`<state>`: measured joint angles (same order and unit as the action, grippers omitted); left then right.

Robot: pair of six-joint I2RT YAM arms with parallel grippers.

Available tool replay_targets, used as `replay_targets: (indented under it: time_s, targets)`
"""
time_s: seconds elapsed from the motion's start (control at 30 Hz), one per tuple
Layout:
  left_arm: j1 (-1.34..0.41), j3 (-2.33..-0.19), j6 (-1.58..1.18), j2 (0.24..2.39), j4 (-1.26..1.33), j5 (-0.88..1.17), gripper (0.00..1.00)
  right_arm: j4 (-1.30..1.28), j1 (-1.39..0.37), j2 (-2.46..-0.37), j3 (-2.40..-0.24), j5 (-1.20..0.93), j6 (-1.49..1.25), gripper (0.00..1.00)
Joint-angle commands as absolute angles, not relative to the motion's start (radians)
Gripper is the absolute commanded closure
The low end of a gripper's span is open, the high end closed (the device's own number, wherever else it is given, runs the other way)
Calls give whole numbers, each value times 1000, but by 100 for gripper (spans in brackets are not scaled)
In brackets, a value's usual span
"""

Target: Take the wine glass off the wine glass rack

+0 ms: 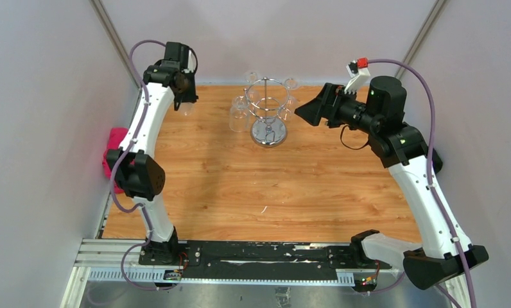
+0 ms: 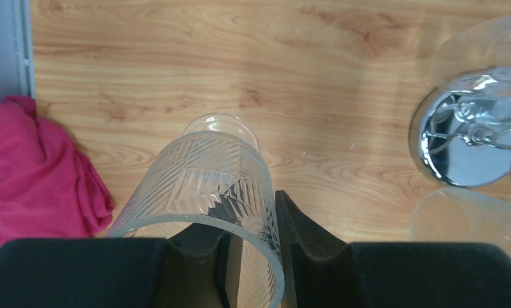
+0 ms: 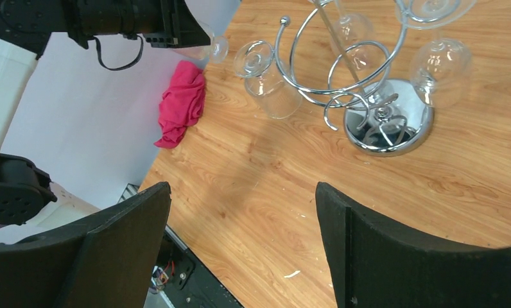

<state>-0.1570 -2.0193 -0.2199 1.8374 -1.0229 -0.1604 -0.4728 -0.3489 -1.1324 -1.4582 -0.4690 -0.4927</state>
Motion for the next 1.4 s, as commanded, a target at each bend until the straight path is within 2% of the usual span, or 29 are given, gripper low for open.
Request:
replay_targets:
  time_s: [0.0,0.53,1.03,1.37]
  targets:
    - [-123,-2038,-190,1901,-1008,-120,100,-491,-321,-1119,-1441,-433,-463,12]
    - [-60,-2101,-212,2146,-980,-60,100,-486,-293,-1127,-1408,-433,-455,11]
    - [-37,-2197,-211,2265,-940,-44,100,-467,-283,-1147,-1390,-447,-457,11]
    - [-29,-2168,-209,2273,-940,-64,100,-444,-278,-1160,-1381,-470,-476,11]
